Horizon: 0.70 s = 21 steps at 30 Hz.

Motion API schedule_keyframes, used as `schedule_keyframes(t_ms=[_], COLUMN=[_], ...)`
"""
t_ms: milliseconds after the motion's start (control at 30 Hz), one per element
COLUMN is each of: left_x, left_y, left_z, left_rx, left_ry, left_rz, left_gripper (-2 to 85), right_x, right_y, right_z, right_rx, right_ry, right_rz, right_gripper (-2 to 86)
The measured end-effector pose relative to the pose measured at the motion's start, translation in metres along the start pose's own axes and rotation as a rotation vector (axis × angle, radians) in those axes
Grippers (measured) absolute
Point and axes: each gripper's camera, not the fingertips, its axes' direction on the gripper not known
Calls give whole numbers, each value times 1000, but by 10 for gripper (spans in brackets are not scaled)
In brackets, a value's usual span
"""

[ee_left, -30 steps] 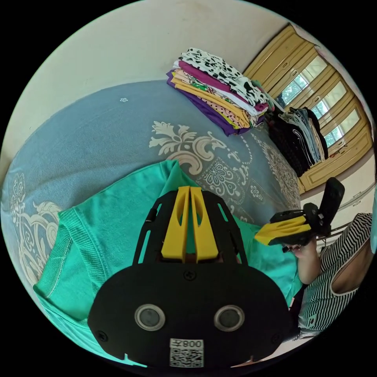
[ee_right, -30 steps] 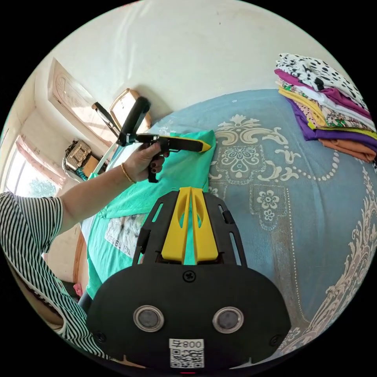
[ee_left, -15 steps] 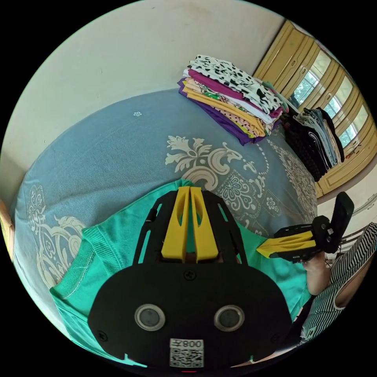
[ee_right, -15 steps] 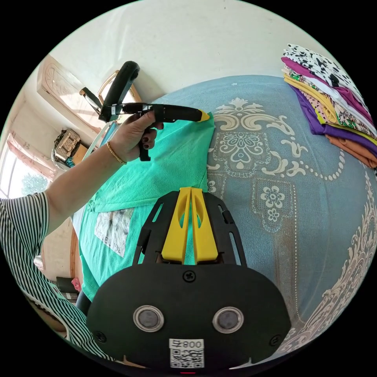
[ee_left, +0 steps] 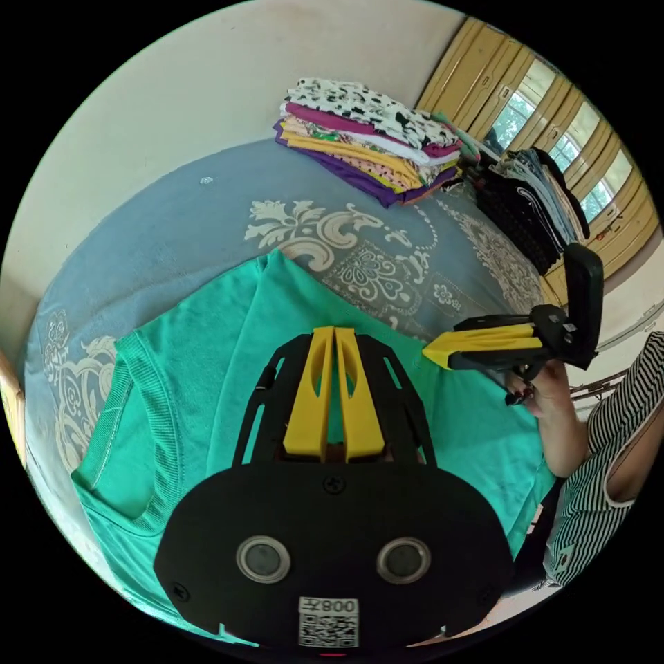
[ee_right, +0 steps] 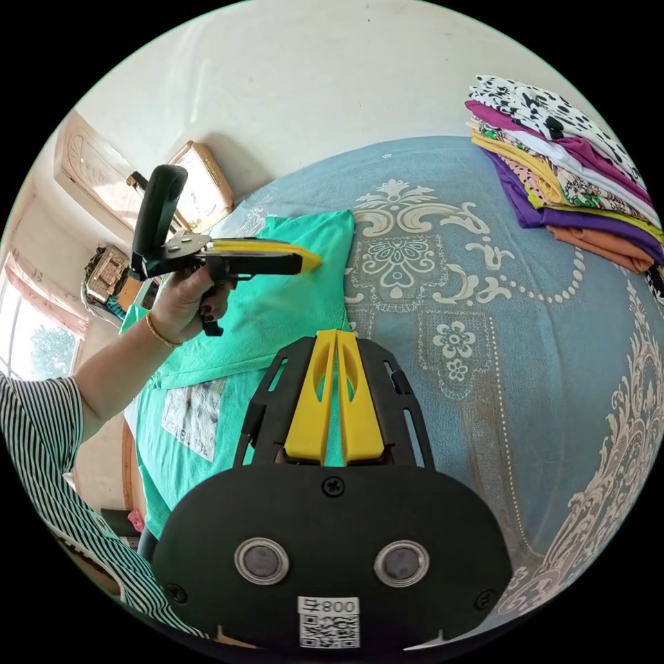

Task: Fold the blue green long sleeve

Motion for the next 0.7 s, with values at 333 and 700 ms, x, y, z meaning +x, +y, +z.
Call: schedule_keyframes(t_ms=[333, 700], left_x=[54, 75], left_y=[-21, 29], left_z=[-71, -218], left_rx=[-9, 102], left_ry=[0, -92], left_rz=[15, -229], left_gripper=[1, 4], right_x=[-13, -26], right_y=[5, 11], right_z=[6, 20], right_rx=[44, 78], right_ry=[22, 5], right_rz=[-39, -133], right_gripper=[0, 1])
